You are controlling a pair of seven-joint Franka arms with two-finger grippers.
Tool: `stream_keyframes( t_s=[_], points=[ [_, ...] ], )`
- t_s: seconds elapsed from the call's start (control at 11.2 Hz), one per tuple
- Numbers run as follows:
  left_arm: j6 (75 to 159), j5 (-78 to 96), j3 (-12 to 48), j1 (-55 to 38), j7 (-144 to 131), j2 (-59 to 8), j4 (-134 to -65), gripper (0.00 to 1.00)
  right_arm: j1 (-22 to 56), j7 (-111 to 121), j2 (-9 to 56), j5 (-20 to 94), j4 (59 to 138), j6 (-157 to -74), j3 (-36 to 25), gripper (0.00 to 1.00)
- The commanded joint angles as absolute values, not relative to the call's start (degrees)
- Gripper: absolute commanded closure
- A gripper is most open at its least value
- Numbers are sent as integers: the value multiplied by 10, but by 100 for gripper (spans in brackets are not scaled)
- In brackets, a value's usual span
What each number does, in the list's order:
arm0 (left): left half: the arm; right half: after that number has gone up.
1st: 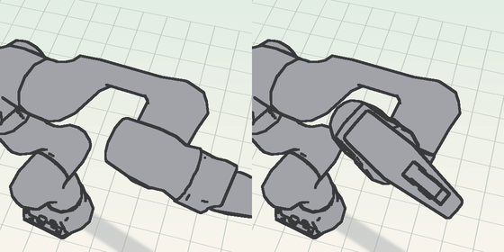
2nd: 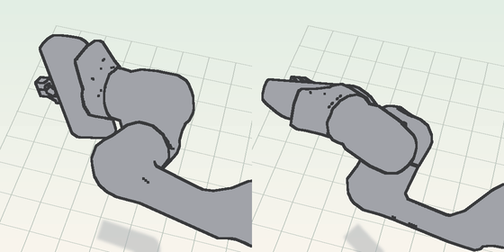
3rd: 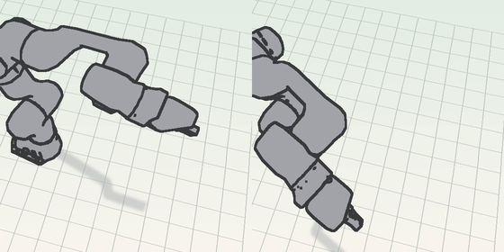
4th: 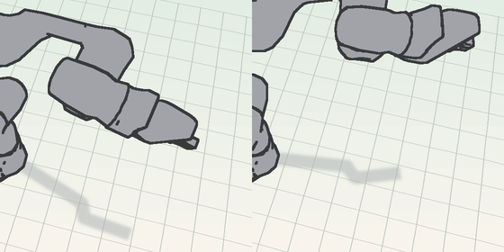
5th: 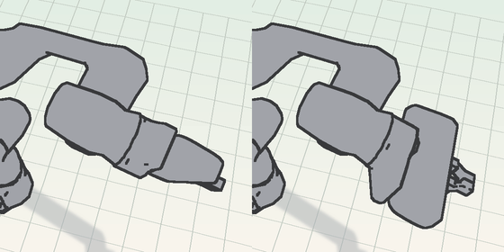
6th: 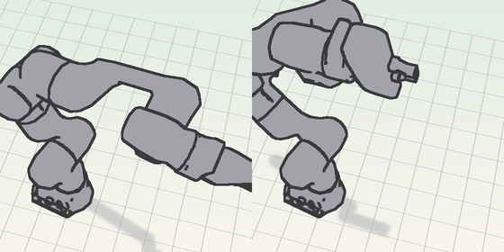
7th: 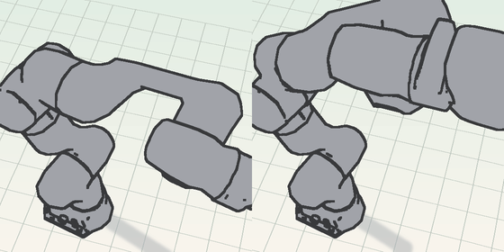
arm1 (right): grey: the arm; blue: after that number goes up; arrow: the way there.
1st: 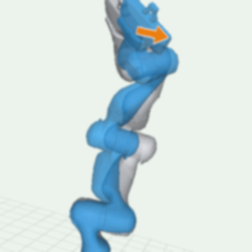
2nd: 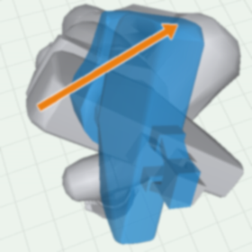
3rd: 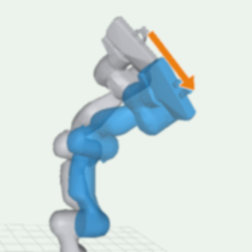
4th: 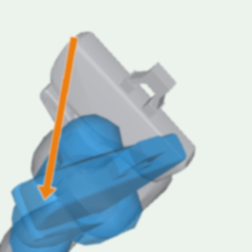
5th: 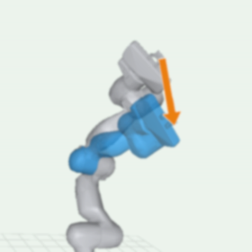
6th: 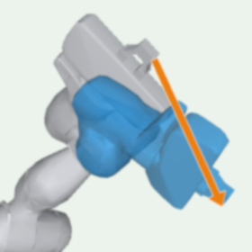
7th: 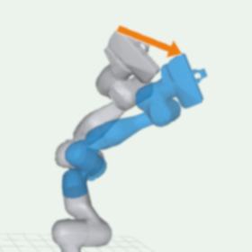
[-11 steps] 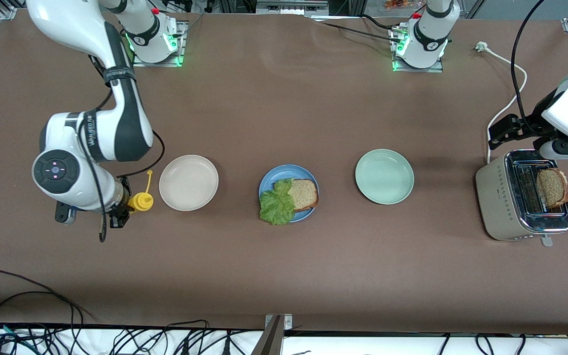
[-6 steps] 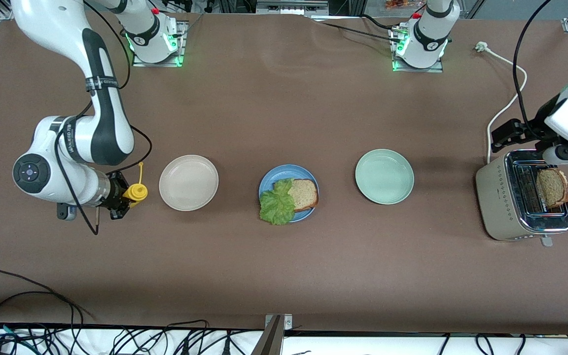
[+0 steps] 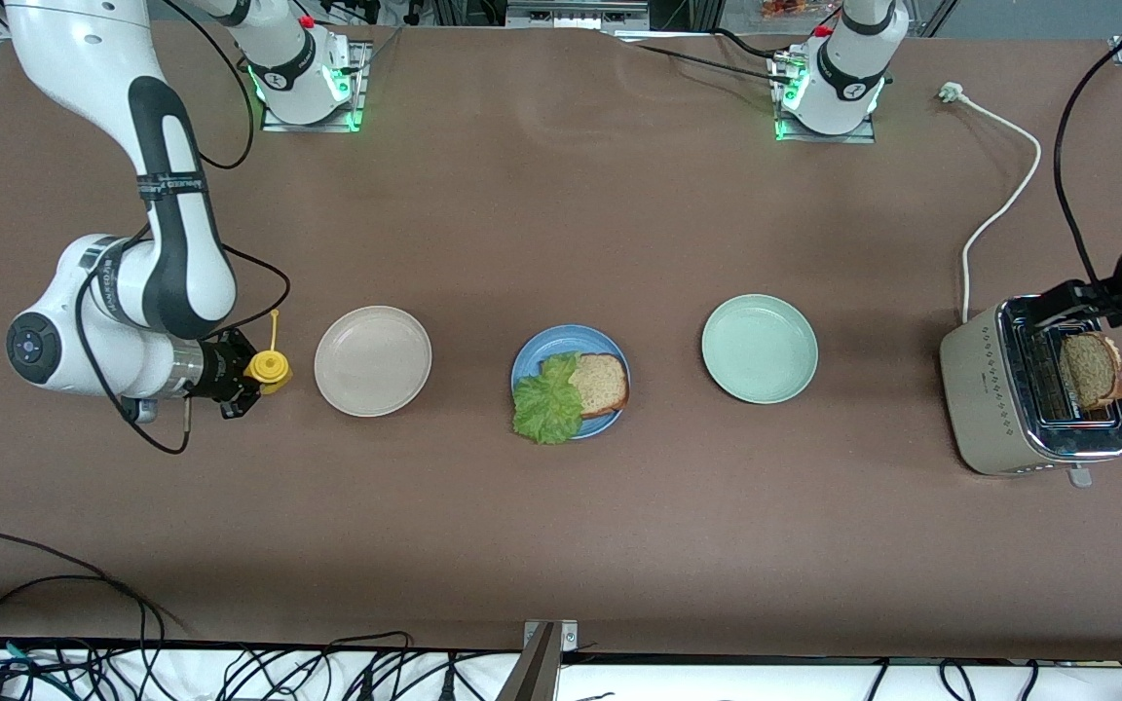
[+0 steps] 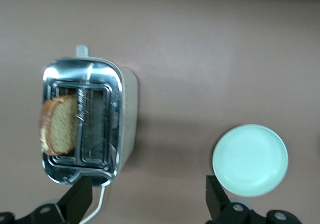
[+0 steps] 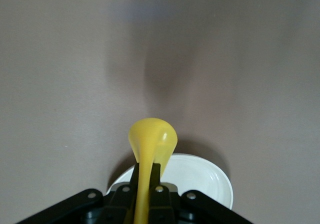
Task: Make sandwich in blue plate with both arms
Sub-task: 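Lower the mustard with the right gripper while the left gripper descends into the toaster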
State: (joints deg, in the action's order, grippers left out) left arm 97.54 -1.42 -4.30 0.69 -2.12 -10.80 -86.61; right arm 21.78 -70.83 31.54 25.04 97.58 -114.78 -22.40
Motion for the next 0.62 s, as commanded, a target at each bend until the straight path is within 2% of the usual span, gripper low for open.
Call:
stream_keyframes(
  t_s=[0.0, 0.36, 0.53],
  points=[
    [1003, 20, -92, 4, 24, -134, -850, 0, 208, -616, 300, 322, 1026, -1150, -239, 100],
    [1042, 53, -160, 3, 116, -166, -853, 0, 185, -553, 323, 387, 1050, -1134, -244, 100],
    [1043, 55, -168, 4, 124, -176, -853, 0, 166, -520, 335, 428, 1051, -1094, -247, 100]
  ],
)
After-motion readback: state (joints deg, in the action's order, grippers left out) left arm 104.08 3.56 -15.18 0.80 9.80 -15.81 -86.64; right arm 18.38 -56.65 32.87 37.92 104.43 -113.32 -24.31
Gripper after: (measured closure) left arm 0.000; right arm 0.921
